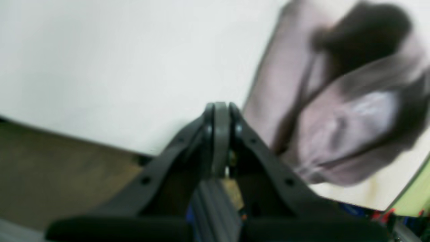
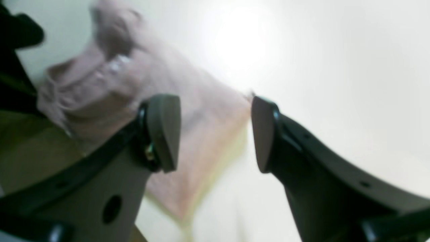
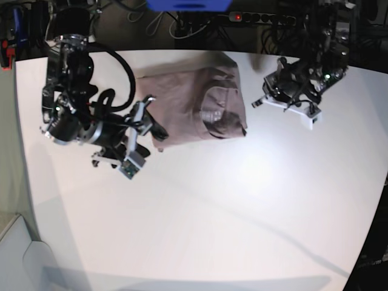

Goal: Layout the t-shirt on the table in an organized manner, then fold the t-shirt properly
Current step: 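Release the shirt and withdraw both grippers from the folded bundle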

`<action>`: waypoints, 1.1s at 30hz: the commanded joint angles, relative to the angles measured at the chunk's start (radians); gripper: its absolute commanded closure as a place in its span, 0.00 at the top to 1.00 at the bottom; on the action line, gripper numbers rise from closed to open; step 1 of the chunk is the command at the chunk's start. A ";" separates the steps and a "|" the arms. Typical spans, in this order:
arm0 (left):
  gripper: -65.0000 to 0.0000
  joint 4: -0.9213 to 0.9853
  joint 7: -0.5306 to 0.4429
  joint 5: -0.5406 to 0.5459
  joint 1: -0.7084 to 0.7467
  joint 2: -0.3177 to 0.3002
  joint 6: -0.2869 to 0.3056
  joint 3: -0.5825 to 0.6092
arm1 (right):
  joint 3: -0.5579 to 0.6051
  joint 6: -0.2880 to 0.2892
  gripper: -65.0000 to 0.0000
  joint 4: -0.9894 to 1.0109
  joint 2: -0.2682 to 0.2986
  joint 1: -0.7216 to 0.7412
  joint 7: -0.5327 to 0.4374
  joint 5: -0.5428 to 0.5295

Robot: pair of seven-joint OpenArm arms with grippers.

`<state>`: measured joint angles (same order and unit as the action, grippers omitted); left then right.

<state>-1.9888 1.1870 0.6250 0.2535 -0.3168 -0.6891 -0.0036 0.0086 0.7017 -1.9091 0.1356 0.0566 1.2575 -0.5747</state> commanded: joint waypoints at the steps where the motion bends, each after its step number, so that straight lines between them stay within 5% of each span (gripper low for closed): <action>1: 0.00 -0.016 -0.008 0.043 -0.023 0.009 -0.009 -0.023 | -0.019 -0.004 0.52 -0.016 0.006 0.013 -0.017 -0.017; 6: 0.08 -0.014 -0.077 0.183 -0.033 0.075 -0.009 -0.190 | -0.040 -0.004 0.52 -0.019 0.029 -0.033 -0.019 -0.018; 13: 0.72 0.055 -0.135 0.523 0.010 0.123 -0.009 -0.408 | -0.040 -0.004 0.52 -0.020 0.068 -0.051 -0.017 -0.018; 18: 0.69 0.101 -0.112 0.688 0.017 0.115 -0.004 -0.393 | -0.040 -0.004 0.52 -0.020 0.069 -0.056 -0.017 -0.018; 21: 0.70 0.104 -0.088 0.685 0.014 0.123 0.084 -0.356 | -0.040 -0.004 0.52 -0.020 0.069 -0.057 -0.017 -0.018; 33: 0.70 0.081 -0.092 0.382 -0.016 0.032 0.098 -0.059 | -0.040 -0.004 0.52 -0.020 0.071 -0.091 -0.017 -0.018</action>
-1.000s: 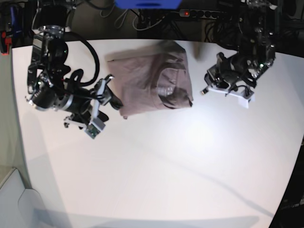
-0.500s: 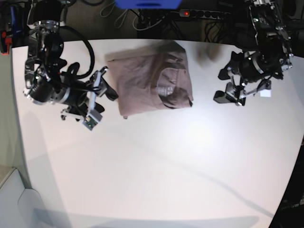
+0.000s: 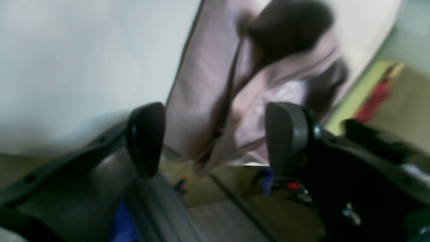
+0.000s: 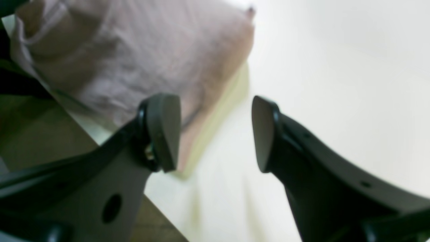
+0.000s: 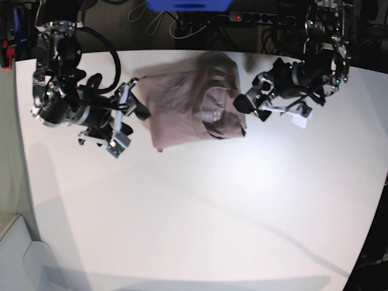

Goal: Layout the t-shirt on the table in an organized manner, then fold the t-shirt properly
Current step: 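Release the shirt and withdraw both grippers from the folded bundle, then grasp the bundle edge with the left gripper and press it flat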

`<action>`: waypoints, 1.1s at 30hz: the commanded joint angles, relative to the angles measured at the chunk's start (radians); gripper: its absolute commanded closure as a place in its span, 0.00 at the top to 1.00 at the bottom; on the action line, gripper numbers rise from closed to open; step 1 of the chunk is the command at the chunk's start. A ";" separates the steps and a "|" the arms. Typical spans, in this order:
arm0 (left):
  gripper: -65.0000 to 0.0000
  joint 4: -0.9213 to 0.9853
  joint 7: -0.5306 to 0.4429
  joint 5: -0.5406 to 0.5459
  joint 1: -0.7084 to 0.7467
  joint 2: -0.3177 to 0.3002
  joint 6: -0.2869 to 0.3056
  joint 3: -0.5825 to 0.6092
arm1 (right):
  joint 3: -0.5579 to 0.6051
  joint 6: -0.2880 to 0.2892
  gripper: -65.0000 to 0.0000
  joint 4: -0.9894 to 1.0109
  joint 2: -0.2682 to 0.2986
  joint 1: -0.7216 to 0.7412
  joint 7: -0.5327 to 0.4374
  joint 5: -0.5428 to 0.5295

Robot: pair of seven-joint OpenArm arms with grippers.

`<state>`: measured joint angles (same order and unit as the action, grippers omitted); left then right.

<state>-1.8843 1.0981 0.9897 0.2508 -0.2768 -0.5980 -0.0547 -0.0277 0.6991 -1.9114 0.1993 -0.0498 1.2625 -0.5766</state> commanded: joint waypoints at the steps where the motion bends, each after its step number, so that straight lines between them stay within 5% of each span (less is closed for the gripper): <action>1: 0.70 -0.030 -0.003 -0.007 -0.020 -0.009 0.008 0.008 | -0.004 -0.001 0.52 -0.018 0.007 0.014 -0.022 -0.016; 12: 0.70 -0.028 -0.005 -0.150 -0.077 -0.003 0.013 0.092 | -0.004 -0.001 0.52 -0.018 0.027 -0.006 -0.025 -0.016; 33: 0.70 0.179 -0.068 -0.199 -0.166 -0.005 0.014 0.235 | -0.004 -0.001 0.52 -0.018 0.027 -0.006 -0.025 -0.015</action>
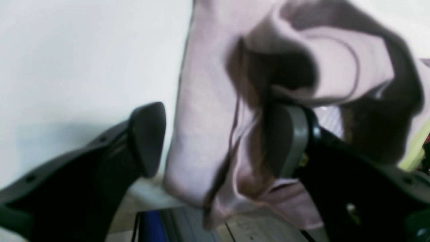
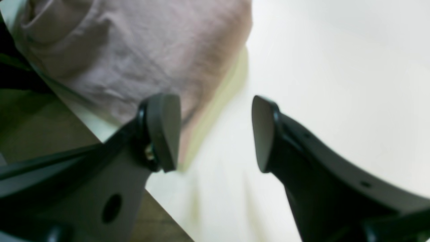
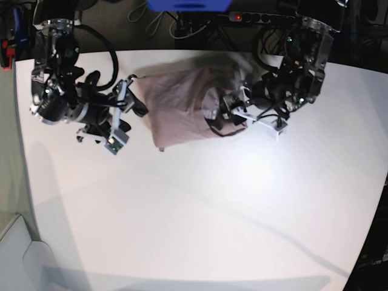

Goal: Layout the t-shirt on the table in an organized manner, then fold the t-shirt properly
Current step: 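Grasp the bundle edge with the left gripper and press it flat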

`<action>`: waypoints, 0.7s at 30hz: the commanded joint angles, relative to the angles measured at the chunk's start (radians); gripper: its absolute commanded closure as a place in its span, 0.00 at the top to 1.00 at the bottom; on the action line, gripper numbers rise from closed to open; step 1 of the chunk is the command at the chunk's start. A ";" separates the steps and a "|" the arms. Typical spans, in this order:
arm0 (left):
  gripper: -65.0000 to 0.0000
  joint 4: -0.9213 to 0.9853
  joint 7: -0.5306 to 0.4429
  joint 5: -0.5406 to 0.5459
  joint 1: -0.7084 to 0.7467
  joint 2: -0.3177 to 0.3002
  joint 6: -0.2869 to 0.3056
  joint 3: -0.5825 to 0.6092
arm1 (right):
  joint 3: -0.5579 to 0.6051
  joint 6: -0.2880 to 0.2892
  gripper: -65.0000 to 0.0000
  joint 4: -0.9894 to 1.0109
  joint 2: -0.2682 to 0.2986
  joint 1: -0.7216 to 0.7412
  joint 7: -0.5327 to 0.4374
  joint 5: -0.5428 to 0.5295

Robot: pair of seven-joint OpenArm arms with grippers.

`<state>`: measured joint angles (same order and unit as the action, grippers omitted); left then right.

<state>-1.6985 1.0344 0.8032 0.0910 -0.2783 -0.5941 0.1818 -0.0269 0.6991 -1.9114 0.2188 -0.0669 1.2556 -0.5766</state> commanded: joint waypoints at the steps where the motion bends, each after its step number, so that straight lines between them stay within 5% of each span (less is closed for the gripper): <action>1: 0.70 -0.004 -0.004 -0.025 -0.006 0.000 0.010 -0.001 | -0.005 -0.001 0.52 -0.018 0.008 0.011 -0.018 -0.015; 8: 0.64 0.071 -0.007 -0.086 -0.032 0.001 0.010 0.100 | -0.005 -0.001 0.52 -0.017 0.008 0.020 -0.020 -0.013; 14: 0.09 0.127 -0.045 -0.095 -0.033 0.014 0.009 0.115 | -0.005 -0.001 0.52 -0.017 0.008 0.020 -0.020 -0.013; 21: 0.08 0.124 -0.045 -0.097 -0.035 0.009 0.007 0.114 | -0.005 -0.001 0.52 -0.017 0.008 0.022 -0.020 -0.013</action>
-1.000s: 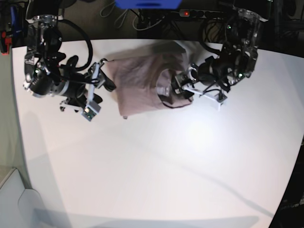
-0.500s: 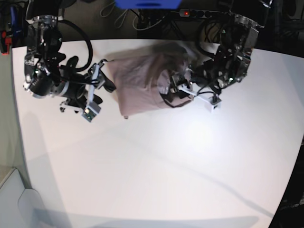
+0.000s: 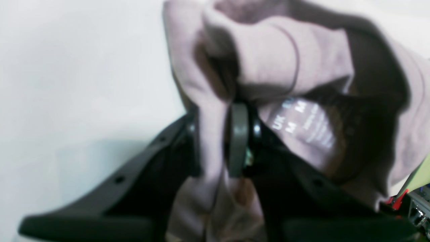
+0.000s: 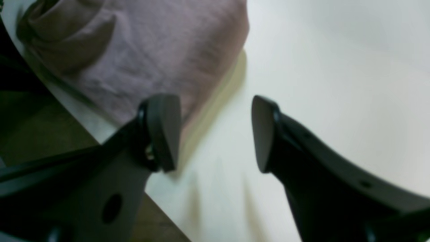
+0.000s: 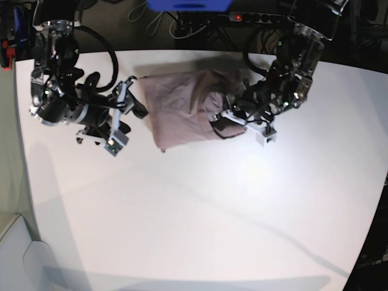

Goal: Layout the t-shirt on the table in an organized manner, then fold the t-shirt properly
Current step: 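Grasp the bundle edge with the left gripper and press it flat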

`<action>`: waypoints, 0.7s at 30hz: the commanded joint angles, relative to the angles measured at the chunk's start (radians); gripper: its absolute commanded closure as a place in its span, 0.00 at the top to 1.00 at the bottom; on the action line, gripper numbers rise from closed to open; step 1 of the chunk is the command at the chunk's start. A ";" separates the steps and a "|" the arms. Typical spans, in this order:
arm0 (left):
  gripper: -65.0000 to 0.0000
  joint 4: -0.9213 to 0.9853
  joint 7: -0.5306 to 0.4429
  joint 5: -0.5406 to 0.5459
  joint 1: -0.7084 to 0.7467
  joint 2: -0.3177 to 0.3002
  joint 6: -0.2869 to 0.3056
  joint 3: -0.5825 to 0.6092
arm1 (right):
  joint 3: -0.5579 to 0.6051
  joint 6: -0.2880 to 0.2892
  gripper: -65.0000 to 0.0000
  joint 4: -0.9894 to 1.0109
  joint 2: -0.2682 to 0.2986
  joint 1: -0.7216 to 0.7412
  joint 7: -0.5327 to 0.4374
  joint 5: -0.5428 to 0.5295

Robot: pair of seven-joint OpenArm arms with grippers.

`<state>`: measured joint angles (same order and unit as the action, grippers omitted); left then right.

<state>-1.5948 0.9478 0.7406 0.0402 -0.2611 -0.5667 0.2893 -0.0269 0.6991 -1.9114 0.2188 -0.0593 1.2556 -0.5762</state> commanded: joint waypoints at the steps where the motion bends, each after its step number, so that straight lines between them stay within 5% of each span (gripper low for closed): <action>1: 0.07 0.012 0.041 -0.034 0.016 -0.008 -0.020 0.006 | -0.005 -0.001 0.52 -0.017 0.009 0.016 -0.020 -0.014; 8: 0.01 -0.008 0.050 -0.103 -0.069 -0.010 -0.019 0.044 | -0.089 -0.001 0.52 -0.017 0.029 0.016 -0.020 -0.014; 13: 0.01 -0.008 0.044 -0.226 -0.190 -0.050 -0.019 0.294 | -0.232 -0.001 0.52 -0.017 0.029 0.011 -0.020 -0.014; 21: 0.01 0.014 0.040 -0.477 -0.409 -0.025 -0.017 0.637 | -0.459 -0.001 0.52 -0.015 0.057 -0.017 -0.015 -0.014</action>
<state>-1.5703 1.0054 0.2829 -0.3443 -0.2897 -0.5755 0.9367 -0.4805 0.6991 -1.9114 0.2588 -0.0792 1.2514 -0.5823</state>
